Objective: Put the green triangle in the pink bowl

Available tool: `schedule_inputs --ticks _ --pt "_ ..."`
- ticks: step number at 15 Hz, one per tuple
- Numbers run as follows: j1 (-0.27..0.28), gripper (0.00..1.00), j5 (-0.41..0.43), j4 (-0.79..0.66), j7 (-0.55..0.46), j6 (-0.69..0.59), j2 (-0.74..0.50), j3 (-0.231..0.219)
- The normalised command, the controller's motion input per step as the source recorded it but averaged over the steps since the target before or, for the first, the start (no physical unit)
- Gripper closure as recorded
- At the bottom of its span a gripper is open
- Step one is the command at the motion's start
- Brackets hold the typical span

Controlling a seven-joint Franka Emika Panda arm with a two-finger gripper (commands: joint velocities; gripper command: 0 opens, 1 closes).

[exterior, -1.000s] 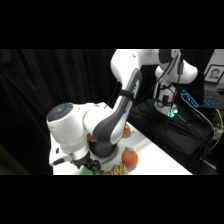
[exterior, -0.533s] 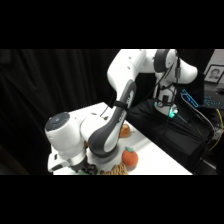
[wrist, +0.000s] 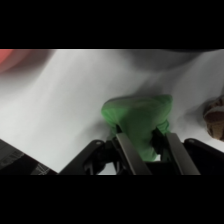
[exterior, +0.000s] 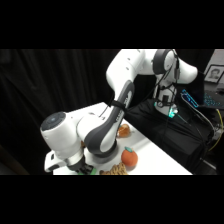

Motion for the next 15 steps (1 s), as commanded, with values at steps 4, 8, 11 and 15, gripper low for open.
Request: schedule_inputs --ticks 4,8,11,15 --pt "-0.04 0.99 -0.015 0.21 -0.1 -0.08 0.12 0.015" --pt "-0.021 0.98 -0.007 0.14 -0.02 -0.13 -0.02 0.003" --pt "-0.002 0.96 0.024 0.04 0.09 -0.21 -0.21 -0.007" --pt "0.016 0.96 0.048 -0.06 0.17 -0.23 -0.31 -0.038"
